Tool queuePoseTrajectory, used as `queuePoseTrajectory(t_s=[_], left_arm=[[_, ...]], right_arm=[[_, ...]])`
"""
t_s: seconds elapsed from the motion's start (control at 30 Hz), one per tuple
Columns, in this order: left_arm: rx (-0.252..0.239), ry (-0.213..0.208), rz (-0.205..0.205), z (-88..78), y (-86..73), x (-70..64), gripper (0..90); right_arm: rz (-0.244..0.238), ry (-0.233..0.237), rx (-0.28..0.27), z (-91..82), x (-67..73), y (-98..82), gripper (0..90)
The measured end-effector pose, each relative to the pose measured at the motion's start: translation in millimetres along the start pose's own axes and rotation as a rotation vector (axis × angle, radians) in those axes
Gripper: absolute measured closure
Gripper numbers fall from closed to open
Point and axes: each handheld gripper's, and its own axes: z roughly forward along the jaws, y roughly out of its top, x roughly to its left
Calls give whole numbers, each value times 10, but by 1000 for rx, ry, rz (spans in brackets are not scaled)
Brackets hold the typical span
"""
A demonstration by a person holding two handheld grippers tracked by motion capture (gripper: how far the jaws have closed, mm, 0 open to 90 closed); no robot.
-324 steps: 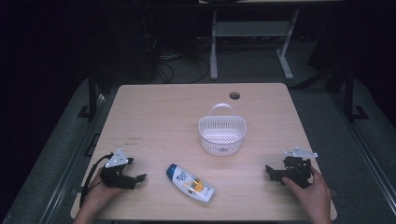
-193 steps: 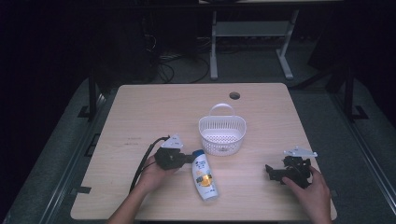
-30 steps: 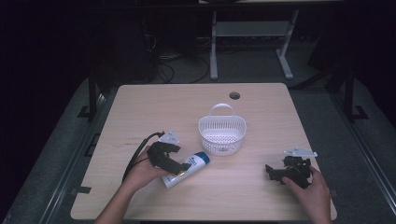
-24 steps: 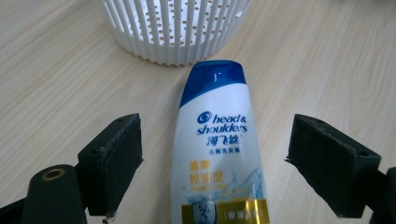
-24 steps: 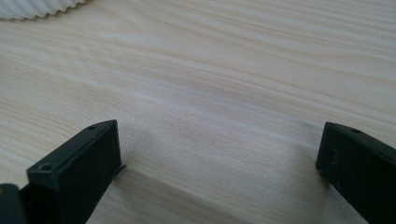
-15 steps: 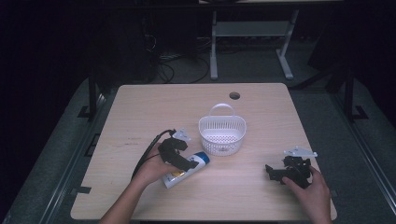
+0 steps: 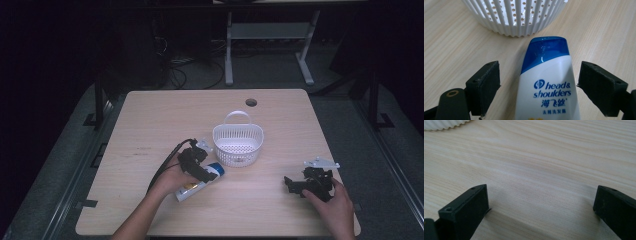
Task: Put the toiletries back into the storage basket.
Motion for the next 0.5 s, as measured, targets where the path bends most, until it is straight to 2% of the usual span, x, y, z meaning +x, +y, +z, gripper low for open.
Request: queuePoseTrajectory(t_s=[0.3,0.5], left_arm=[[44,16,-3,120,21,-26,175],[91,43,21,207,44,-84,176]], right_arm=[[0,0,0,0,0,0,0],[0,0,0,0,0,0,0]])
